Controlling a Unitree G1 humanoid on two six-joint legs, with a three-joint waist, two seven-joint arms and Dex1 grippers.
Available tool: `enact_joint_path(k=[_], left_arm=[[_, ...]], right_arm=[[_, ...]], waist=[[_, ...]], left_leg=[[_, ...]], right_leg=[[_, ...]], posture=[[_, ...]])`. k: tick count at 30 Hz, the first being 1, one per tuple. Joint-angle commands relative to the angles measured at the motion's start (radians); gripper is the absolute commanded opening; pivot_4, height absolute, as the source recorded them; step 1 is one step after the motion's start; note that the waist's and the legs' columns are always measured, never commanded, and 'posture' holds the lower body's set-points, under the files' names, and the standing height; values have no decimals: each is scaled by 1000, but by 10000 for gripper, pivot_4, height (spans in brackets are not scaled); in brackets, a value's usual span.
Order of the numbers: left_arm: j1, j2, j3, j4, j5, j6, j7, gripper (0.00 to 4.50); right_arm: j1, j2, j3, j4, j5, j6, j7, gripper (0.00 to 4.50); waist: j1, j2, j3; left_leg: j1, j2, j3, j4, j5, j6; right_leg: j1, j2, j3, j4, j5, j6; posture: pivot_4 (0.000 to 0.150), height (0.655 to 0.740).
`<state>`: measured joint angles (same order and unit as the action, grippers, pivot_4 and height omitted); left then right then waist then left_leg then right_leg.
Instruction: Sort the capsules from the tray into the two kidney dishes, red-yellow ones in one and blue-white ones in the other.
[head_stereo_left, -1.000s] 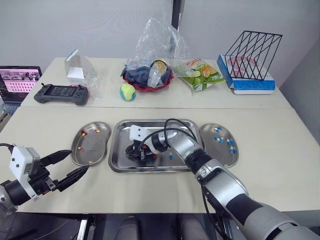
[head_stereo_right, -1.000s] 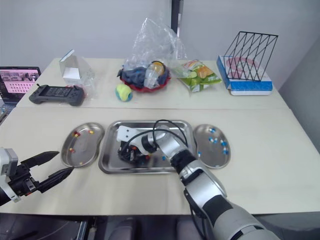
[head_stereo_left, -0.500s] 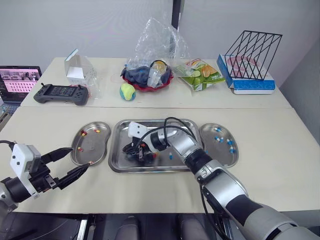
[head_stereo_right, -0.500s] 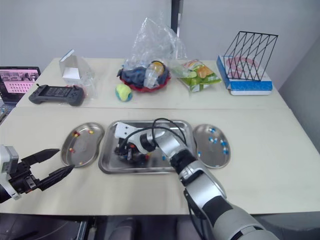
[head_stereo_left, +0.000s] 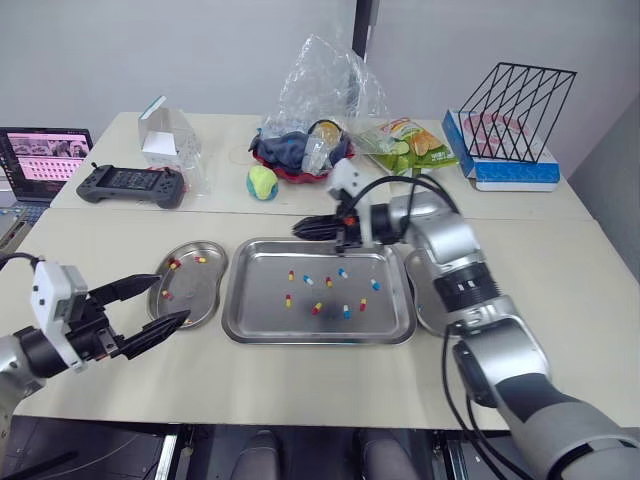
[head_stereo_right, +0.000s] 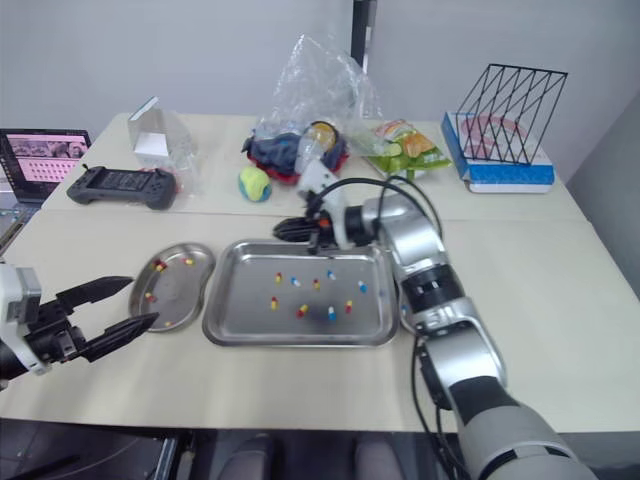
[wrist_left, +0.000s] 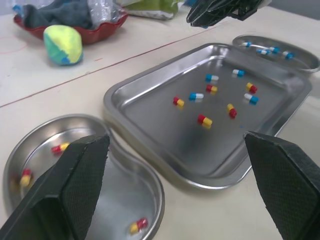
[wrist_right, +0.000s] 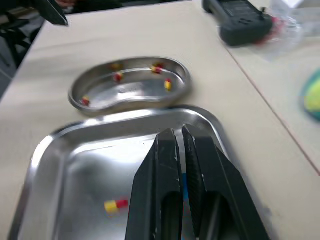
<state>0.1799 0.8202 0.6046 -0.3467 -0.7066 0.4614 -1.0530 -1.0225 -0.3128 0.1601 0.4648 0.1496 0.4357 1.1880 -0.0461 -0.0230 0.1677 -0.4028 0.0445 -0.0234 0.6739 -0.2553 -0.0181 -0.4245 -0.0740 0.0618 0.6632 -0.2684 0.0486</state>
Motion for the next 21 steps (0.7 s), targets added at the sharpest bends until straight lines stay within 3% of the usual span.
enact_joint_path(k=[1,7,13,21], left_arm=[[-47,24,-27,26,0,-13,-17,45000],[-193,52,-154,119,14,-16,-74,45000],[-294,64,-253,194,67,-50,-121,45000],[-384,54,-322,282,109,-96,-166,45000]], right_arm=[[16,-95,-58,-24,18,-2,-5,98],[256,-405,-140,-118,23,14,26,98],[443,-503,-197,-256,50,50,-11,98],[602,-561,-240,-401,99,123,-39,98]], waist=[[2,0,0],[29,0,0],[-2,1,0],[4,1,1]], left_leg=[[0,0,0,0,0,0],[-2,-2,0,1,0,0],[0,0,1,1,0,1],[-1,-1,1,3,0,1]], right_leg=[[0,0,0,0,0,0],[1,-2,-1,-3,0,0],[0,1,2,0,0,0],[1,1,2,0,0,0]], posture=[[1500,7174],[1500,7174],[1500,7174],[1500,7174]])
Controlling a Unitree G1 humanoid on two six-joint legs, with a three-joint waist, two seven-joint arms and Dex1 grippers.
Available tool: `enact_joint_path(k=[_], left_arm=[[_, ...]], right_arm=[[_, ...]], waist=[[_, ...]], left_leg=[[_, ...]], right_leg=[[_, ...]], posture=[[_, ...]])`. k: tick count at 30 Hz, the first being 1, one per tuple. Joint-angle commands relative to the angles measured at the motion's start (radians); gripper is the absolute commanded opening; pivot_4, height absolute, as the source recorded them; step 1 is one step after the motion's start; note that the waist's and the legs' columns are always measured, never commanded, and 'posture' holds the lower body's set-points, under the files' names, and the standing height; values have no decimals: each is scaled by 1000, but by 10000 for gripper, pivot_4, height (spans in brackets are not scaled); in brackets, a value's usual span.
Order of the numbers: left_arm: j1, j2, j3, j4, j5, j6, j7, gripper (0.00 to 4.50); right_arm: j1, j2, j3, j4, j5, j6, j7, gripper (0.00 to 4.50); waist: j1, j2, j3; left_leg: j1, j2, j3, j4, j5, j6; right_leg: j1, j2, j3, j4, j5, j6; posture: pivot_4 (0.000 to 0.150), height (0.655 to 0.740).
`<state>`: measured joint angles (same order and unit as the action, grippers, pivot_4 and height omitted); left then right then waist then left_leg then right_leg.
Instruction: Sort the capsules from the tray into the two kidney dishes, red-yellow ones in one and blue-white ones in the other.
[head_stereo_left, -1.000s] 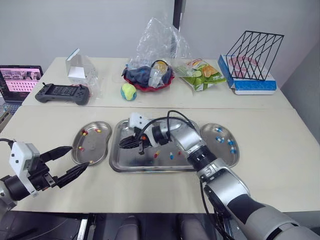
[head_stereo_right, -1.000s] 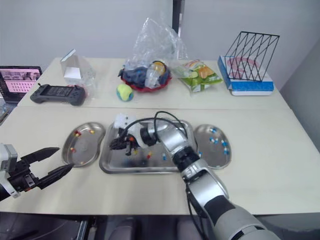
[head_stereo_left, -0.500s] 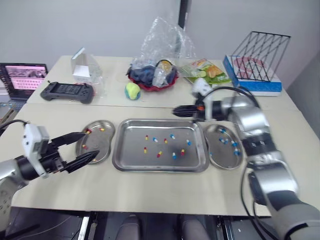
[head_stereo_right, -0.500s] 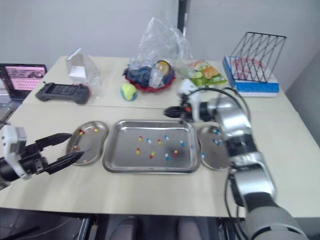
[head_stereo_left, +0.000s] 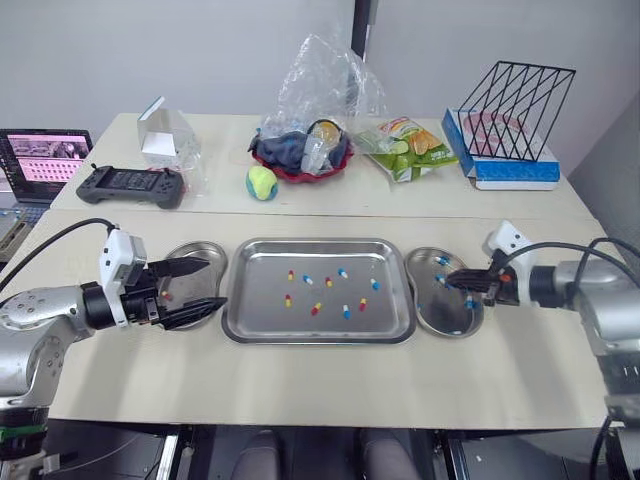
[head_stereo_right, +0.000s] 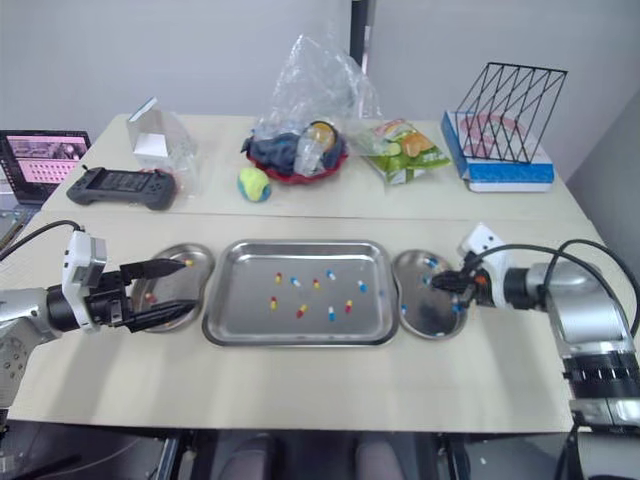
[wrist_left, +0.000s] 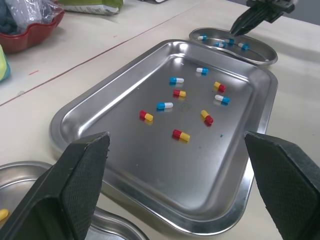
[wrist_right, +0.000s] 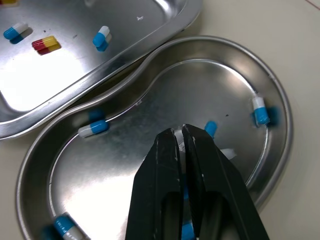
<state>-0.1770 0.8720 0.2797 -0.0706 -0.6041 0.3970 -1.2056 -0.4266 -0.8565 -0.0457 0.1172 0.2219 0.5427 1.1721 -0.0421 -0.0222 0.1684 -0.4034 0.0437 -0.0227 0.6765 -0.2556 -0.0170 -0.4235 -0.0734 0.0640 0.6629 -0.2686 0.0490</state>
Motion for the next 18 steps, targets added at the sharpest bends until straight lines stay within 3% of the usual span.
enact_joint_path(k=[1,13,18], left_arm=[[-31,0,0,7,6,-32,-16,45000],[-30,-4,5,18,7,-39,-19,45000],[32,12,107,100,27,-90,4,45000]], right_arm=[[6,-16,-42,-56,33,23,-31,3634],[0,-74,-94,-14,97,-9,3,44893],[-45,-125,-229,306,117,-221,48,44893]], waist=[[0,0,0],[5,0,0],[6,0,0]], left_leg=[[0,0,0,0,0,0],[0,0,0,1,0,0],[0,0,1,1,0,0]], right_leg=[[0,0,0,0,0,0],[0,0,0,0,0,0],[0,-1,0,0,0,0]], posture=[[1500,7174],[1500,7174],[1500,7174]])
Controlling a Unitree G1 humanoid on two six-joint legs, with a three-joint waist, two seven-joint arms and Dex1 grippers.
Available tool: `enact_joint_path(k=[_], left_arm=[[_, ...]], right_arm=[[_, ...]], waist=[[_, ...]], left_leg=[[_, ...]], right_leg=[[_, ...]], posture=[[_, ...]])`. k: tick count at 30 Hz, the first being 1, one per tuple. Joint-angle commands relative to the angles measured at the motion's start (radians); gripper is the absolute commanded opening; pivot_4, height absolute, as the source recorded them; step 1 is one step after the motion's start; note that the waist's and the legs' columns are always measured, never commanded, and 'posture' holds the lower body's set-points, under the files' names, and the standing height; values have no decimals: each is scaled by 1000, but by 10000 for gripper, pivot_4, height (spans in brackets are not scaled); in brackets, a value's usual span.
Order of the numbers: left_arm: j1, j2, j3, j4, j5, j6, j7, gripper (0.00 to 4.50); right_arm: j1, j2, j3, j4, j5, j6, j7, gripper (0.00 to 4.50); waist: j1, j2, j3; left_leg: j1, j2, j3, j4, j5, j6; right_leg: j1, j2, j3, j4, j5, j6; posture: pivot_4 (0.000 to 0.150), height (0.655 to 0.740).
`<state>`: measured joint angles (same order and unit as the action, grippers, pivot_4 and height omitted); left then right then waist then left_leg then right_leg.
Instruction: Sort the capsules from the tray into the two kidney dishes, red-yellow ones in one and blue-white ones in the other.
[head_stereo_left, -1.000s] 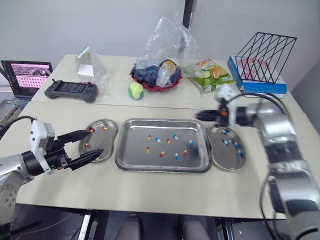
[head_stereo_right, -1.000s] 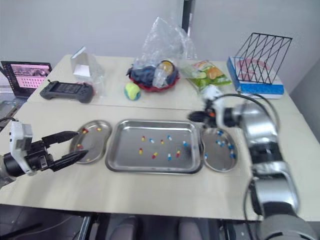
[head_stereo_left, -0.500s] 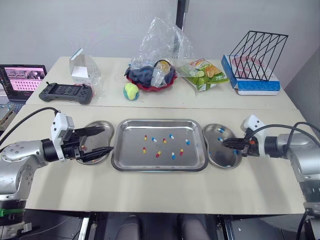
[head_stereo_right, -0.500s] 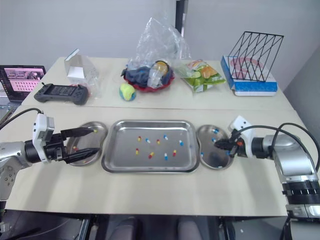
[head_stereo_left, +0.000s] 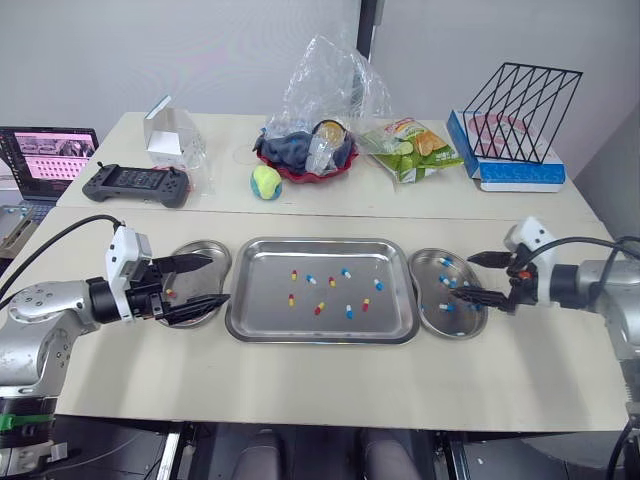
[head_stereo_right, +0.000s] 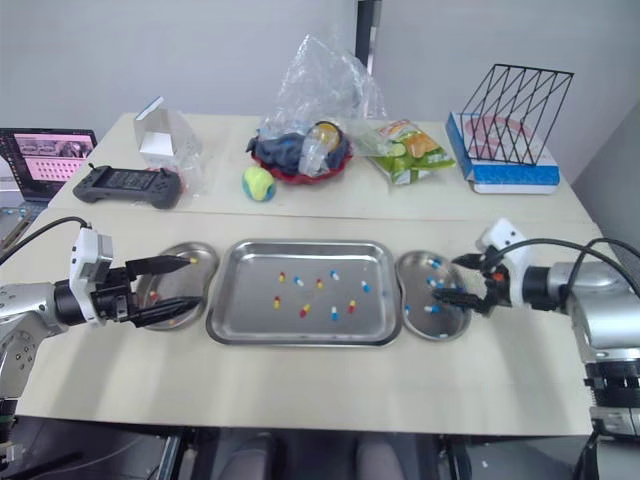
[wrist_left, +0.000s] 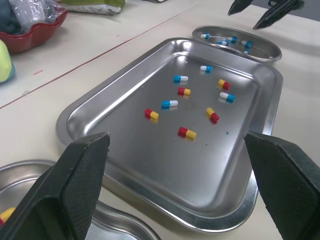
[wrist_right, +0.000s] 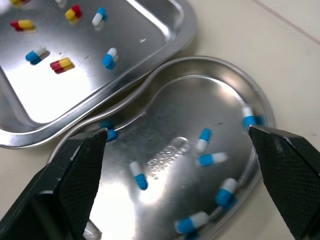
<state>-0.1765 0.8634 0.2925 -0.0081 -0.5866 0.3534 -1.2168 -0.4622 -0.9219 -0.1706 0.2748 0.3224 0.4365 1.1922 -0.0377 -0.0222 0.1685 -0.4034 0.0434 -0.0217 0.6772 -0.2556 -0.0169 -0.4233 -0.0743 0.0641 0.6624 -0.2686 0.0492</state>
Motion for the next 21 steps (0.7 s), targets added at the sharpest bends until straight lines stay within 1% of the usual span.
enact_joint_path(k=[1,7,10,13,17,21], left_arm=[[51,21,119,55,12,-58,21,45000],[126,20,249,164,40,-158,50,45000],[105,11,330,240,29,-203,109,45000],[115,24,355,319,66,-277,122,45000],[123,24,356,350,75,-304,115,45000],[128,10,351,363,82,-328,130,45000]], right_arm=[[-4,-70,-123,215,15,-153,34,44893],[18,-86,-204,482,25,-345,37,44893],[28,-77,-226,595,11,-442,-17,44893],[38,-64,-264,690,23,-499,-61,44893],[31,-51,-287,734,41,-516,-59,44893],[33,-38,-285,715,43,-528,-59,44893]], waist=[[2,0,0],[-5,0,0],[-5,0,0],[-6,0,0],[-7,0,0],[-6,0,0]], left_leg=[[0,0,0,-1,0,0],[2,0,1,-1,-1,1],[3,1,1,-1,-1,1],[4,0,2,-1,-1,1],[4,0,3,-1,-1,1],[4,0,2,-1,-1,1]], right_leg=[[0,0,0,0,0,0],[1,0,1,-1,0,0],[2,1,1,0,0,0],[3,0,1,0,0,0],[3,0,2,0,0,0],[3,0,2,0,0,0]], posture=[[1500,7174],[1500,7174],[1500,7174],[1500,7174],[1500,7174],[1500,7174]])
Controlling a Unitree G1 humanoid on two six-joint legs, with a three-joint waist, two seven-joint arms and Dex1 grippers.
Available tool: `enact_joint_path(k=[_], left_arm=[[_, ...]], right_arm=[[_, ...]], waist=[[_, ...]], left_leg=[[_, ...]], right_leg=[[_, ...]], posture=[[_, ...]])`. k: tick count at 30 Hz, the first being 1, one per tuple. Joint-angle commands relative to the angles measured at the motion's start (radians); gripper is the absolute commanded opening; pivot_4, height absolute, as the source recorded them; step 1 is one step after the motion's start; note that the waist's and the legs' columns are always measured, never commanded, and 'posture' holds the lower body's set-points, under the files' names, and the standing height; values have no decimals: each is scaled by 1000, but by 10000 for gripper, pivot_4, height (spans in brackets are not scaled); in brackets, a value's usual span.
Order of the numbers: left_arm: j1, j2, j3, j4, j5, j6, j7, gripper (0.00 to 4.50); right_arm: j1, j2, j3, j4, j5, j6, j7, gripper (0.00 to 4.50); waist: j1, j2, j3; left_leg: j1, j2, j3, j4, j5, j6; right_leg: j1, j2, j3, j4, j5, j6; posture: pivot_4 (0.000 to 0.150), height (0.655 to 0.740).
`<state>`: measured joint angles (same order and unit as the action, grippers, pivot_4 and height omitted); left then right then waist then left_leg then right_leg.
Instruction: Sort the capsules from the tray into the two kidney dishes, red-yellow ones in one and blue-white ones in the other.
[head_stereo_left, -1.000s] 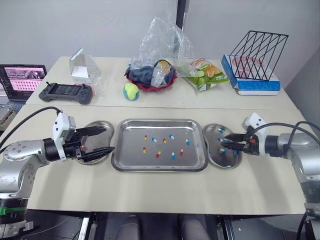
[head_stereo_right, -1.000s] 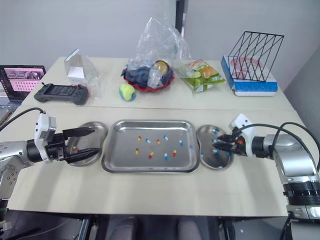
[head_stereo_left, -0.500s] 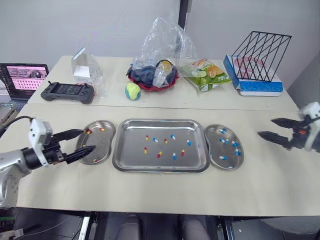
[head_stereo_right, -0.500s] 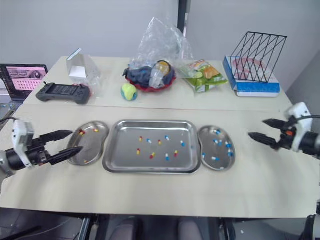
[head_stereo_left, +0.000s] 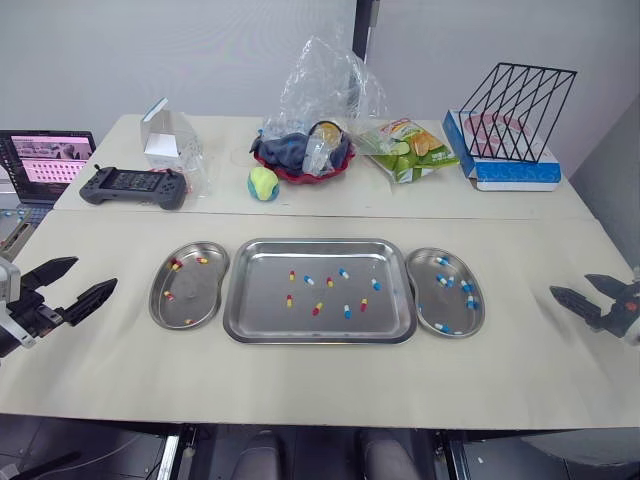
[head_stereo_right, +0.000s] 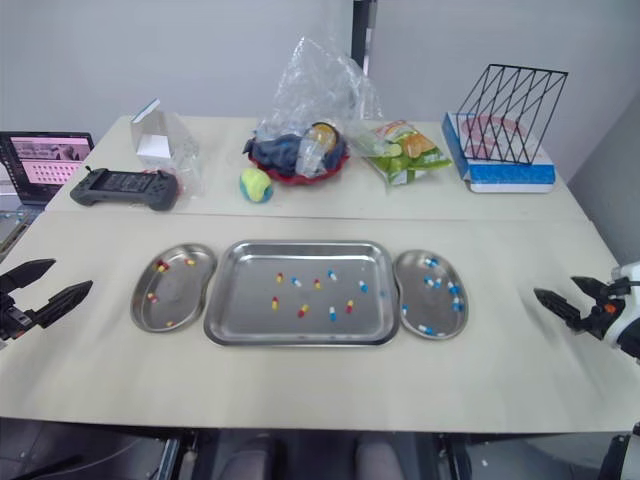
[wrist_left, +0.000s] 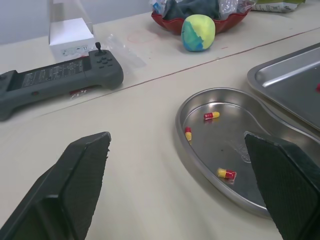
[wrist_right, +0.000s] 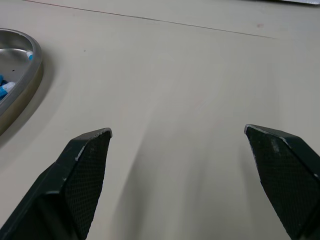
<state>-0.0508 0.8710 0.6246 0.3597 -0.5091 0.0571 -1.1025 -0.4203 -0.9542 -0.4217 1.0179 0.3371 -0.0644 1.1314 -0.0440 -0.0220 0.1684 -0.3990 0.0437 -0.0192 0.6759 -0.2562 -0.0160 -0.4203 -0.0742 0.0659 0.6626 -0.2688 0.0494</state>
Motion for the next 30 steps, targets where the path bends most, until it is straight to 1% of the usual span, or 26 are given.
enact_joint_path(k=[1,8,11,16,18,21,25,27,30], left_arm=[[3,-2,15,-5,5,-34,20,45000],[4,-12,-1,4,-1,-48,21,45000],[-7,-15,-13,9,-5,-44,19,45000],[-19,-8,-22,0,-13,-27,13,45000],[-26,-3,-31,-29,-29,1,4,45000],[-30,-5,-42,-70,-43,35,-3,45000],[-15,-20,-54,-164,-65,85,6,45000],[2,-31,-65,-242,-78,124,26,45000],[23,-44,-94,-354,-55,172,82,45000]], right_arm=[[-7,-3,-34,-37,30,-26,0,44893],[4,1,-40,-88,33,-2,-4,44893],[2,0,-40,-110,43,42,11,44893],[0,-2,-46,-202,82,120,21,44893],[18,2,-26,-317,94,158,43,44893],[44,8,-18,-466,145,264,73,44893],[93,0,24,-721,211,400,129,44893],[91,-14,52,-822,259,497,150,44893],[83,-41,90,-934,322,612,203,44893]], waist=[[0,0,0],[1,0,0],[1,0,0],[1,0,0],[1,0,0],[1,0,0],[3,0,0],[3,0,0],[5,0,0]], left_leg=[[0,0,0,0,0,0],[0,0,0,0,0,0],[0,0,0,0,0,0],[0,0,0,0,0,0],[0,0,0,0,0,0],[0,0,0,0,0,0],[-1,0,-1,1,0,0],[-1,0,-1,1,0,0],[-1,0,-1,1,0,0]], right_leg=[[0,0,0,0,0,0],[0,0,0,0,0,0],[0,0,0,0,0,0],[0,0,0,0,0,0],[0,0,0,1,0,0],[0,0,0,1,0,0],[0,0,0,1,0,0],[0,0,0,1,0,0],[0,0,0,1,0,0]], posture=[[1500,7174],[1500,7174],[1500,7174],[1500,7174],[1500,7174],[1500,7174],[1500,7174],[1500,7174],[1500,7174]])
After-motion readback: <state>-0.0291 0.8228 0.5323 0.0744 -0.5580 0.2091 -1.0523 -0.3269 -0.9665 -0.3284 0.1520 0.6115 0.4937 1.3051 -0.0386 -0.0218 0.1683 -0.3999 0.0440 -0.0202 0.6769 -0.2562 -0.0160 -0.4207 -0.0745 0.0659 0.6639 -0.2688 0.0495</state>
